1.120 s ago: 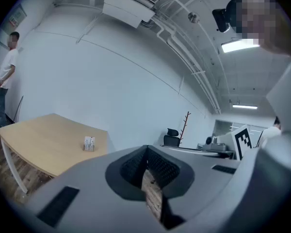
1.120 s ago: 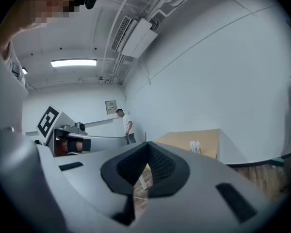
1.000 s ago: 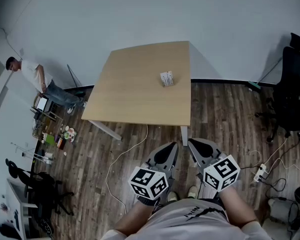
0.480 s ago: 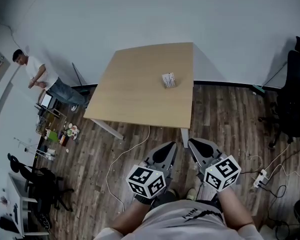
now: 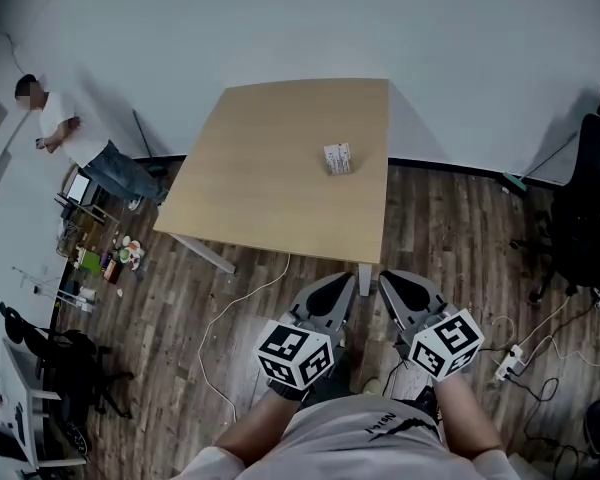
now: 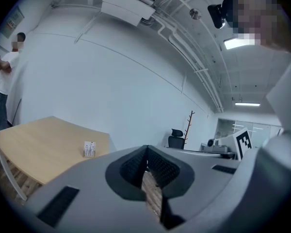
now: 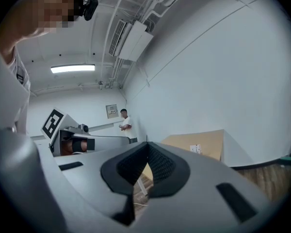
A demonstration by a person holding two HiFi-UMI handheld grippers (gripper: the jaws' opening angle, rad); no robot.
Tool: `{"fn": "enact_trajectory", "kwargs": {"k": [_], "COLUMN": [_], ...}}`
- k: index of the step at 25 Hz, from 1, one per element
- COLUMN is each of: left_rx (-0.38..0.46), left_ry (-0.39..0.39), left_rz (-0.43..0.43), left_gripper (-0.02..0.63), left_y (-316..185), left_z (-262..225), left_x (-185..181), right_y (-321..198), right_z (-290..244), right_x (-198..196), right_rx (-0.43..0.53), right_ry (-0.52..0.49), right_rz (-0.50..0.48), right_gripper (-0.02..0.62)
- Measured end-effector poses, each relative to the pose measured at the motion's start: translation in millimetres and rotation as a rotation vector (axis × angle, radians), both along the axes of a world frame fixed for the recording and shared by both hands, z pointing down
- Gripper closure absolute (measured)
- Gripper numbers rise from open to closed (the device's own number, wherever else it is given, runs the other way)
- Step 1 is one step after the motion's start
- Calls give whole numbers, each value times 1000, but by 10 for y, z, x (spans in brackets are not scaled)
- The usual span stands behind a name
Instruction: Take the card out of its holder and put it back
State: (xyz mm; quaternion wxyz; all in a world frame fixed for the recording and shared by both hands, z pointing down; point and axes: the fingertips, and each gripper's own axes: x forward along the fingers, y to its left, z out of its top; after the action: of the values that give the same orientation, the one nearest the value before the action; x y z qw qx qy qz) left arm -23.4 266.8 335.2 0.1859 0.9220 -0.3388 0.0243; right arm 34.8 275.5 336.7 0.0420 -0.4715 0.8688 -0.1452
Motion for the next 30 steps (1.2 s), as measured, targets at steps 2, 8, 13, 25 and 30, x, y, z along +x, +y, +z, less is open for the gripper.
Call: {"fn": "enact_trajectory", "kwargs": {"k": [2,8,13,25,30], "left_rx": [-3,5,13,-26,-40], "left_ry": [2,-2,-10,-8,-25], "left_rz": [6,28,69,71,-17], "left_gripper": [592,592,592,592,592], "left_y": [-211,-1019,-1651,-2608,-3131], "left_z": [47,129,182,554,803], "left_x": [-33,-139,-184,-38,72], "right_y": [-200,-964,-1567,-2557,-3234], "right_z": [14,25,74,456,779], "right_x": [-39,-158,-206,26,243], "right_rx": [2,3,-2,-33,-53], "right_ry": [3,30,47,98,119], "right_rz": [3,19,56,-30,-110], "right_gripper": [581,581,581,580,580]}}
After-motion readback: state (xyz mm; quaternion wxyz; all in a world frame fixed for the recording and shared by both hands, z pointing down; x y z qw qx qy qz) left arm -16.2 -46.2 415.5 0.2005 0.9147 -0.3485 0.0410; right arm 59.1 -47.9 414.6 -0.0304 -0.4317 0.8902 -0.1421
